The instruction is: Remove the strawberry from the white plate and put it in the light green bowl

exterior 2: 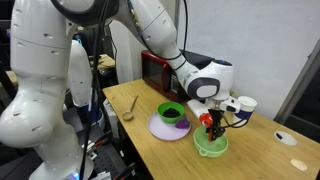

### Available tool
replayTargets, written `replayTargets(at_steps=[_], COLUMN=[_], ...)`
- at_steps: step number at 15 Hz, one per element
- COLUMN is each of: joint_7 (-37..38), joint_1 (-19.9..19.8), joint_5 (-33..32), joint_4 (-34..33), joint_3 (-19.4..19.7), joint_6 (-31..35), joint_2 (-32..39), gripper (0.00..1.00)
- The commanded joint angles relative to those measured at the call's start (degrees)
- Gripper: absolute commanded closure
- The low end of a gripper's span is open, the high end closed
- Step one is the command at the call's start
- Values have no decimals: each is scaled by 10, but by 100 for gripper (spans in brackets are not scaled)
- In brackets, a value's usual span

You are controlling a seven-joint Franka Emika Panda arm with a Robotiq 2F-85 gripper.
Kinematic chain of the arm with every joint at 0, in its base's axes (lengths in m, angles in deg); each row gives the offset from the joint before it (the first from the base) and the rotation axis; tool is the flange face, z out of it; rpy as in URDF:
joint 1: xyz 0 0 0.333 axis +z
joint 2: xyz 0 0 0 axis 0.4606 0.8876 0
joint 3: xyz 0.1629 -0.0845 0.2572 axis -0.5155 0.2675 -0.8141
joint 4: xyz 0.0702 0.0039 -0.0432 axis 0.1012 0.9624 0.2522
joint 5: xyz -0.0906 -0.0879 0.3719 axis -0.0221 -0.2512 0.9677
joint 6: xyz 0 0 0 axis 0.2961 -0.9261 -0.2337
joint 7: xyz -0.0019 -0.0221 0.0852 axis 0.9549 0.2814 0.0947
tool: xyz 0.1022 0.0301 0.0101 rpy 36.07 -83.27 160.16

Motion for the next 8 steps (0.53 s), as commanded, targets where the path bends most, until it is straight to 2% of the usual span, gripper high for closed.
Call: replayTargets(at_steps=[1,2,4,7,8], joint_7=[11,14,18,36,40], joint_1=[-9,-9,-10,1,4], joint_5=[2,1,2,-11,-16], joint_4=[12,13,17,19,19], joint_3=[-8,-8,-8,0,1], joint_6=[29,30,39,31,27], joint_2=[17,21,27,16,8], gripper=[75,29,22,2,0])
